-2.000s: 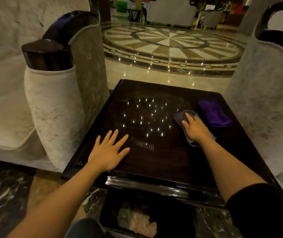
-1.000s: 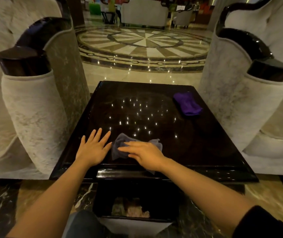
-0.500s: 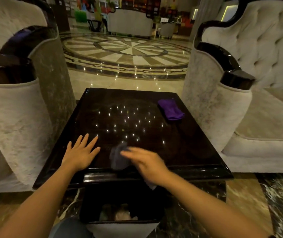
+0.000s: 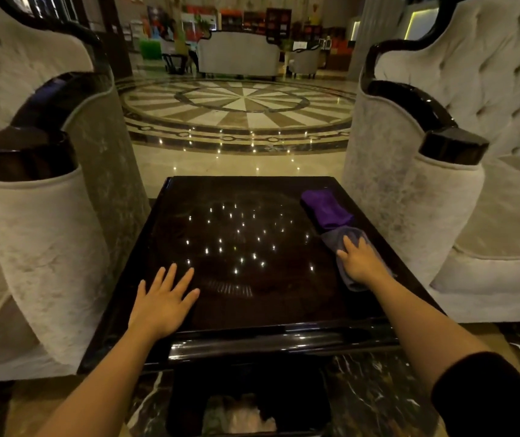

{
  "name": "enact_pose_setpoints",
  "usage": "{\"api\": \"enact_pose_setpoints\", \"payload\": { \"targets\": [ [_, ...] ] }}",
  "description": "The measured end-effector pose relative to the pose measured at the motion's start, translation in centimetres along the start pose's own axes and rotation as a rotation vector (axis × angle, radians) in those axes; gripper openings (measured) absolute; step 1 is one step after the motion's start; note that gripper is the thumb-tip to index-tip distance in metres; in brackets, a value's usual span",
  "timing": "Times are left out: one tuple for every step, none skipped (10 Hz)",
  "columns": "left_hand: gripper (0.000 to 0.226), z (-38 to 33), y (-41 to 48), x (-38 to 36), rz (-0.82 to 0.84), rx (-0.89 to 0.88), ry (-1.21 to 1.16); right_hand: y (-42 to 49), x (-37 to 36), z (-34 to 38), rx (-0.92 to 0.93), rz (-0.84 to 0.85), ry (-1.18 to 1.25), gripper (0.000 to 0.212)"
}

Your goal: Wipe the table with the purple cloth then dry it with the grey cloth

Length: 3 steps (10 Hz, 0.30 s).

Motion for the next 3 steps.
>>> {"api": "enact_pose_setpoints", "payload": {
  "targets": [
    [0.056,-0.3,-0.1,0.0,0.01,-0.005,-0.012,0.2,-0.4,-0.4,-0.027,0.051,-0.008,0.054],
    [0.056,-0.4,-0.2,0.2,0.022,-0.008,-0.036,-0.7,-0.1,-0.5,-0.055,0.006,0.027,0.059],
    [0.056,-0.6,-0.1,0.4,0.011,-0.008,-0.045,-1.9,-0.5,0.4,-0.029,-0.006,-0.025,0.058]
  ]
}}
Point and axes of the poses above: each hand's wrist, its own y-axis towards the middle knuckle, its own x-axis out of the back of the hand, z = x × y, the point moved 4 cm from there along y, towards the middle knuckle, and after that the axes turned 10 degrees about -x, right-handed, at the moved point
